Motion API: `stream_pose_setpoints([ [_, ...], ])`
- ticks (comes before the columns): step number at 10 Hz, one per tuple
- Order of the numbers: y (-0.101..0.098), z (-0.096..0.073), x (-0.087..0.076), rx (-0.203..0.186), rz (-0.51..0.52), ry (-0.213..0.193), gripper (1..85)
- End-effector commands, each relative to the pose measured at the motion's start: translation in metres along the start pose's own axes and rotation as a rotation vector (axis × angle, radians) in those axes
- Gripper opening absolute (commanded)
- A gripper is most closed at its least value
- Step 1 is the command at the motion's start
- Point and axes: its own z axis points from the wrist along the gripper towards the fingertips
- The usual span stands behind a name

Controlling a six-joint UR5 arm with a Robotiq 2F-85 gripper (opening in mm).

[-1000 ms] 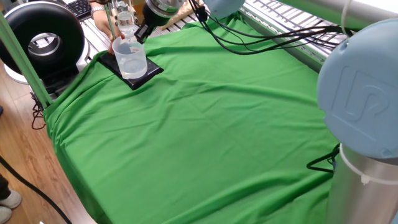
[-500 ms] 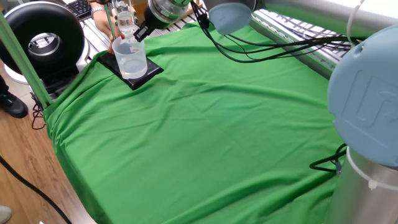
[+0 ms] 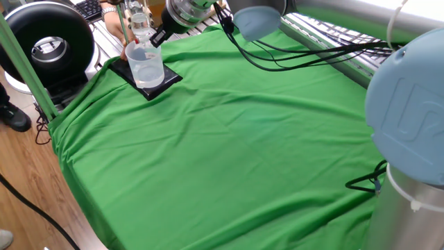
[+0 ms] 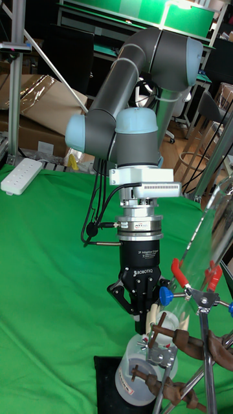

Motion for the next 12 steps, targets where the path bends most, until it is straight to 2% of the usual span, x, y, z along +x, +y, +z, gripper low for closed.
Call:
stream_pose_setpoints([
  [1,0.001,0.000,-0.004,-0.008,0.018,-0.012,1.3],
  [12,0.000,0.005,-0.018,-0.017,0.018,-0.028,1.3],
])
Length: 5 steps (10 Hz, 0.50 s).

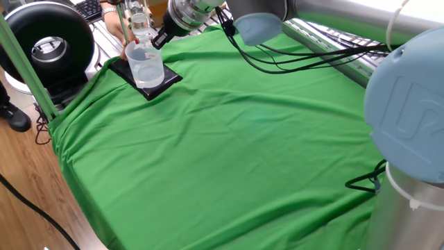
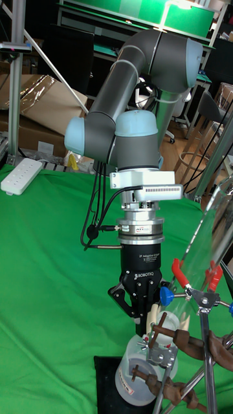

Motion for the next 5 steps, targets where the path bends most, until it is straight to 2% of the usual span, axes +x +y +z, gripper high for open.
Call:
stream_pose_setpoints([
  [1,-0.0026,0.0010,-0.0053,0.000,0.013,-0.008,1.3],
  [5,-0.0030,0.0027,-0.0097,0.000,0.017,-0.012,1.3],
])
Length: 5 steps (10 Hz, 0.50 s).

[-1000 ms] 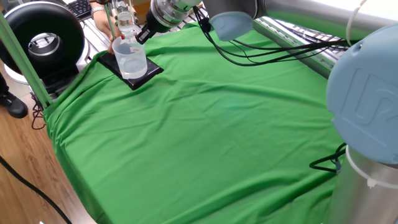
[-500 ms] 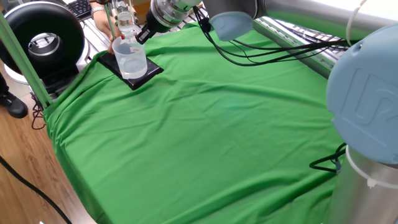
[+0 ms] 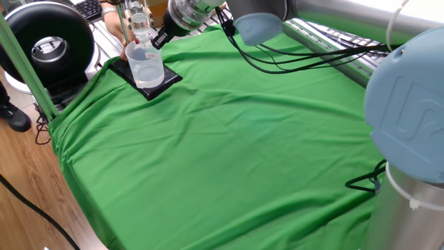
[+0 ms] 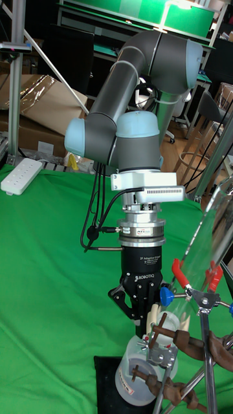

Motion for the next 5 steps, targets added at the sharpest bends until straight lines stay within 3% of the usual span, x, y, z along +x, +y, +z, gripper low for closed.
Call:
stream_pose_setpoints([
  [1,-0.0021,0.0008,-0.0049,-0.001,0.013,-0.010,1.3],
  [5,-0.0027,0.0031,-0.0097,0.003,0.014,-0.024,1.3],
])
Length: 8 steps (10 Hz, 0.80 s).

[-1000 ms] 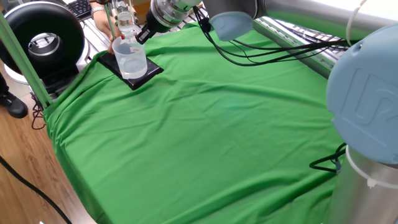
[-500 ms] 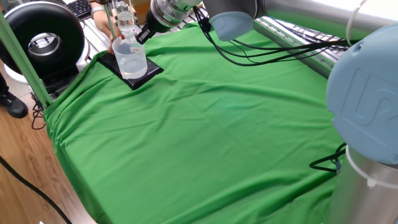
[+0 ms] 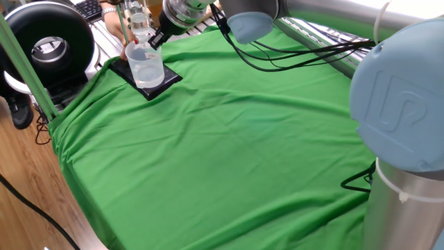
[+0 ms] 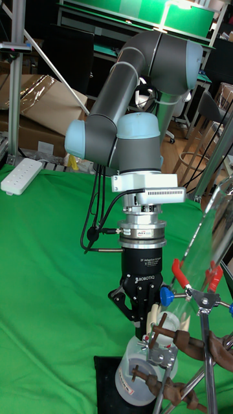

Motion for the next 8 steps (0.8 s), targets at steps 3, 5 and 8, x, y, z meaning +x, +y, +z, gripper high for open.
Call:
stream_pose_setpoints([
  [3,0.0010,0.0010,-0.0082,-0.011,0.014,-0.026,1.3],
  [5,0.0029,0.0022,-0.0116,-0.014,0.017,-0.033,1.3],
  [8,0.0016,0.0035,-0.0137,-0.017,0.016,-0.045,1.3],
])
